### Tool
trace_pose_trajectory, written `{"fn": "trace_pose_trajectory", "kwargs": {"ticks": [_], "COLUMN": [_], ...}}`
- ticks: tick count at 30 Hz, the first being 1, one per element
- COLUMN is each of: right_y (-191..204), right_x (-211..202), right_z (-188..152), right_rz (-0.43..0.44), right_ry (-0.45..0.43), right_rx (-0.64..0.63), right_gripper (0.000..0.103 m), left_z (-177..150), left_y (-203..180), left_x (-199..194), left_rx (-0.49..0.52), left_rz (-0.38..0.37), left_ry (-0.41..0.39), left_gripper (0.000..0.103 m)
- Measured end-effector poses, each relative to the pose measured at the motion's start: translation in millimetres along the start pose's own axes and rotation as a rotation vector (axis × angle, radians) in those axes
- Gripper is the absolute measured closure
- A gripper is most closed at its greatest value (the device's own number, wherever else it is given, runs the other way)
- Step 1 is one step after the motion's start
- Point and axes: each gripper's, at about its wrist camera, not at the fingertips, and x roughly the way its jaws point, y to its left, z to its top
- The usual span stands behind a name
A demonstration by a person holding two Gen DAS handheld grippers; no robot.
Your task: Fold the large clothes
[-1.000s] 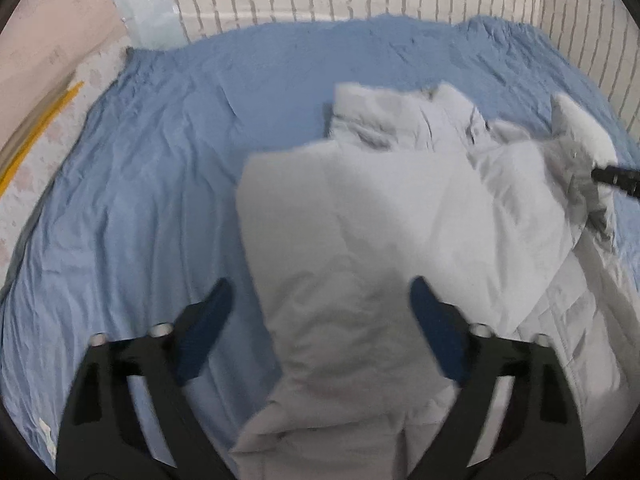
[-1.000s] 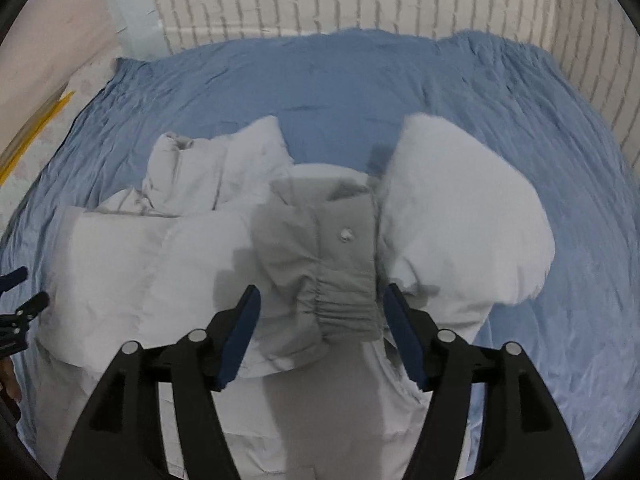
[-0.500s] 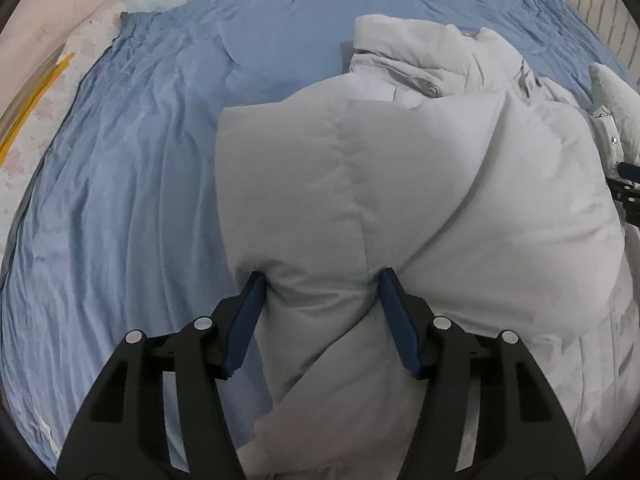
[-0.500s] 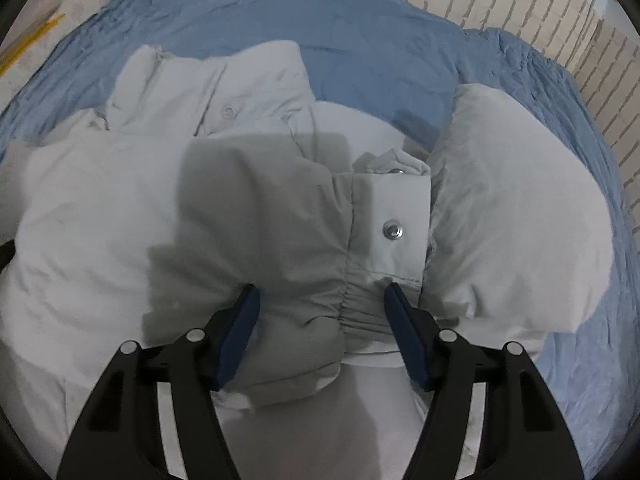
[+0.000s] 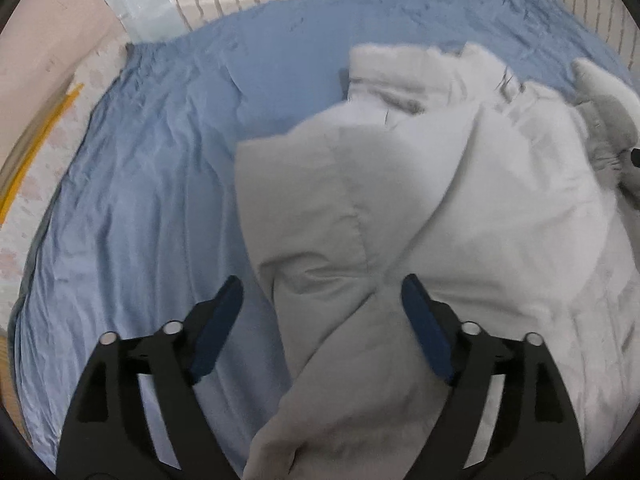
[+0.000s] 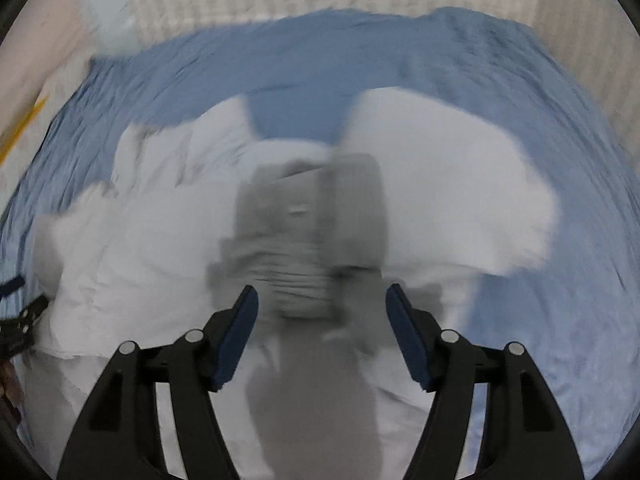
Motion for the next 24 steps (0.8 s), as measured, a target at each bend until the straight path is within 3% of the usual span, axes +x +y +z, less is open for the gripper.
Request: {"fn": "trace_pose_trajectory", "kwargs": {"ticks": [4, 6, 11, 14, 16, 18, 21, 24], "right_y": [-46.8, -63.2, -90.4, -83.2, -79.3, -79.3, -79.6, -85.2], "right_x": [-5.4, 1.4, 31.4, 41.5, 48.4, 50.7, 41.9, 28.4], "right_z": [6.1, 9.7, 19.4, 25.9, 31.6, 36.1, 42.8, 47.0], "right_rz": [-0.037, -0.008, 0.162, 0.127, 0.075, 0.048, -0.043, -0.214], "right_ry": [0.0, 0.006, 0.011, -0.017, -0.022, -0.029, -0.036, -0.054], "right_rx": [0.113, 0.186, 0.393, 0.38, 0.341, 0.308, 0.208, 0.073], "right_gripper": [0.027, 0.027, 0.023, 0.024, 0.037, 0.059, 0.07, 0.074], "left_z": [0.6, 1.1, 2.9, -7.3, -6.0, -7.5, -9.5, -10.6], "left_y": [-0.9, 1.3, 3.4, 11.3, 7.8, 7.1, 6.9, 8.4], "left_x": [-14.8, -16.6, -12.3, -20.7, -19.0, -19.5, -18.8, -18.3], "left_rx": [0.004, 0.002, -0.01, 0.0, 0.009, 0.018, 0.023, 0.022], "left_rz": [0.007, 0.01, 0.018, 0.029, 0.033, 0.045, 0.053, 0.06], "left_ry": [-0.034, -0.036, -0.024, -0.024, -0.024, -0.022, -0.021, -0.019], "left_gripper": [0.012, 0.012, 0.012, 0.012, 0.012, 0.012, 0.012, 0.012]}}
